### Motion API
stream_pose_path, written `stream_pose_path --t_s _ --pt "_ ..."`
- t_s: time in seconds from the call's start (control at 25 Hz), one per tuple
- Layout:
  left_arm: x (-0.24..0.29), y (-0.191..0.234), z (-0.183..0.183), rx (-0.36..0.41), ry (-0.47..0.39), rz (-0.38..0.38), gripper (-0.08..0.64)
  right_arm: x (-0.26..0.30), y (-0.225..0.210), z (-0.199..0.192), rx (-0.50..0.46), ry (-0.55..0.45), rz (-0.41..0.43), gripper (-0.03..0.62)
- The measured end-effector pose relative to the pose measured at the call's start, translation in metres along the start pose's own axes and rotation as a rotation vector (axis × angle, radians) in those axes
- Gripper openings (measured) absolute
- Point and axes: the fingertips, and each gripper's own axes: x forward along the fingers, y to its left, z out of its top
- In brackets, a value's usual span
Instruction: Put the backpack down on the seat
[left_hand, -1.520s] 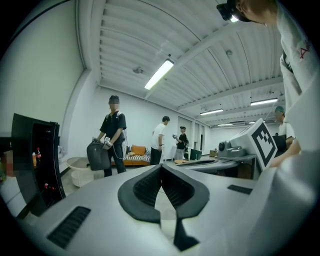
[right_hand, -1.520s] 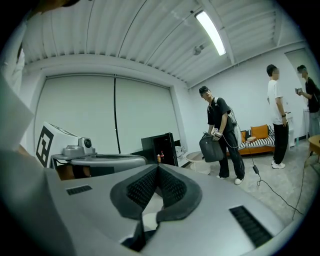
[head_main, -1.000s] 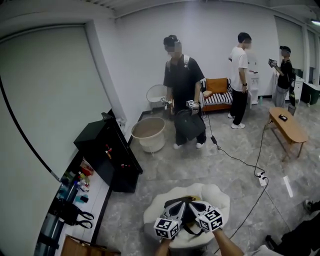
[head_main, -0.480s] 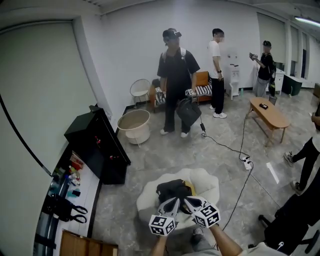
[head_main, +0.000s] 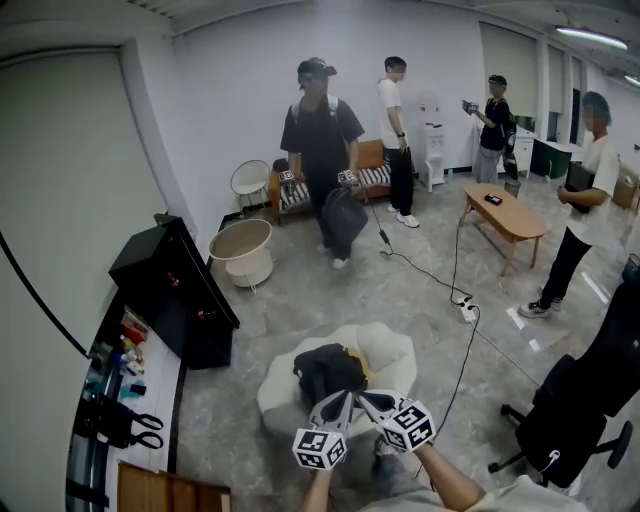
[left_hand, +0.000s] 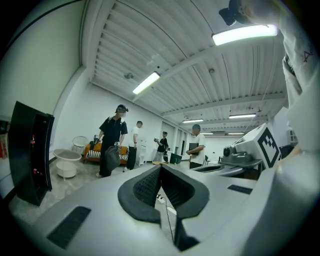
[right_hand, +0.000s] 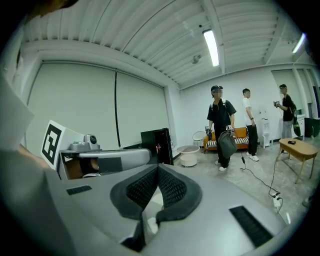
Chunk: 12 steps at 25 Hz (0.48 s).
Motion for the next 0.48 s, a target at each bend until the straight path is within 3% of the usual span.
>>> stream_pose_path --t_s 0.48 --pt "-0.030 -0.074 -0.013 0.003 0.020 -0.053 0.031 -0.076 0.031 -0.021 0.014 0.009 -0.036 0.028"
